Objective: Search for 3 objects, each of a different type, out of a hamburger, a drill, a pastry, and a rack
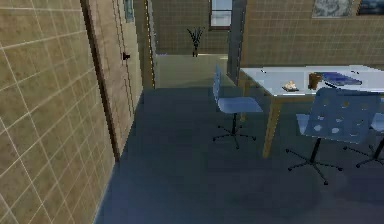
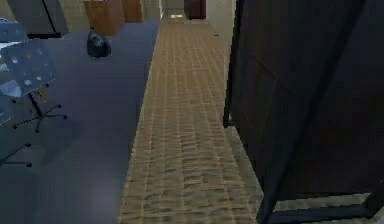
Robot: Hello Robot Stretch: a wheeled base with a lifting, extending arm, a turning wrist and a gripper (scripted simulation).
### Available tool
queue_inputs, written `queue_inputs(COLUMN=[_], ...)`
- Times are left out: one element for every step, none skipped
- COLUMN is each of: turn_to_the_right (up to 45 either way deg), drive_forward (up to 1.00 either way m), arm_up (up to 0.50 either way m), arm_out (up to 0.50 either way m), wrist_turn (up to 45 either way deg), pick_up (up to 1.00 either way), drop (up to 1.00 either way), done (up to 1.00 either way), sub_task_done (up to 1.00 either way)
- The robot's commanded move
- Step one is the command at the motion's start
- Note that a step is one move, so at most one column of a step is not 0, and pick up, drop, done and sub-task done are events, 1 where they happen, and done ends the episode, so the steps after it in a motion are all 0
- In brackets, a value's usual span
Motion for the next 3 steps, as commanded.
queue_inputs(turn_to_the_right=[0.0, -3.0, 0.0], drive_forward=[1.0, 0.0, 1.0], arm_up=[0.0, 0.0, 0.0], arm_out=[0.0, 0.0, 0.0], wrist_turn=[0.0, 0.0, 0.0], pick_up=[0.0, 0.0, 0.0], drop=[0.0, 0.0, 0.0], done=[0.0, 0.0, 0.0], sub_task_done=[0.0, 0.0, 0.0])
